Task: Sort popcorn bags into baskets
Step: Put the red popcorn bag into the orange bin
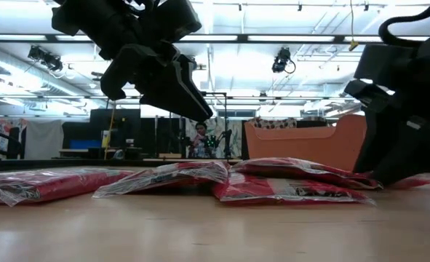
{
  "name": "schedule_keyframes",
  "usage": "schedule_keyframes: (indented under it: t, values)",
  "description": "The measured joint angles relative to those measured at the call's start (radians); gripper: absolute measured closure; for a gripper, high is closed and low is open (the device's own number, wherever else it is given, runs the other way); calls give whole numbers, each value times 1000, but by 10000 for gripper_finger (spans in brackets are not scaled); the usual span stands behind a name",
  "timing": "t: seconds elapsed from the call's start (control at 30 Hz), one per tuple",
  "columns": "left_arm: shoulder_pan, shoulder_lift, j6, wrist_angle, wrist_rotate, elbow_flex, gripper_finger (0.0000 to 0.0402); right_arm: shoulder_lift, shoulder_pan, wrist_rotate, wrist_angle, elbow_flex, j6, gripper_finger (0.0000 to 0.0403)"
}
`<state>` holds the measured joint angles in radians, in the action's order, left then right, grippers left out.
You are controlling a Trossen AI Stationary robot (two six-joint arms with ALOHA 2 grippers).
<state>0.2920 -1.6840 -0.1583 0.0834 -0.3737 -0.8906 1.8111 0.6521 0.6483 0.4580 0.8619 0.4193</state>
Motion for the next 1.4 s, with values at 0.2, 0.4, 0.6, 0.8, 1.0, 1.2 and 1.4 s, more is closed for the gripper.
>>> schedule_keyframes:
  t: [0.2,0.4,0.6,0.8,1.0,1.2,1.4]
  values:
    - [0,0,20,-4,13,0,276,-20,-11,-50,51,12,-12,394]
    - [0,0,22,-6,13,0,276,-72,-18,-22,257,139,-28,390]
    - [0,0,57,-6,13,0,276,-117,-35,69,489,292,-64,393]
    - [4,0,84,-6,20,0,276,-174,-62,242,654,408,-60,398]
    - [4,0,90,-6,22,0,276,-255,-118,445,669,421,-107,397]
    - [3,0,84,-2,21,0,276,-353,-226,560,647,421,-215,397]
    - [-14,0,-30,119,13,0,276,-426,-414,484,550,421,-325,397]
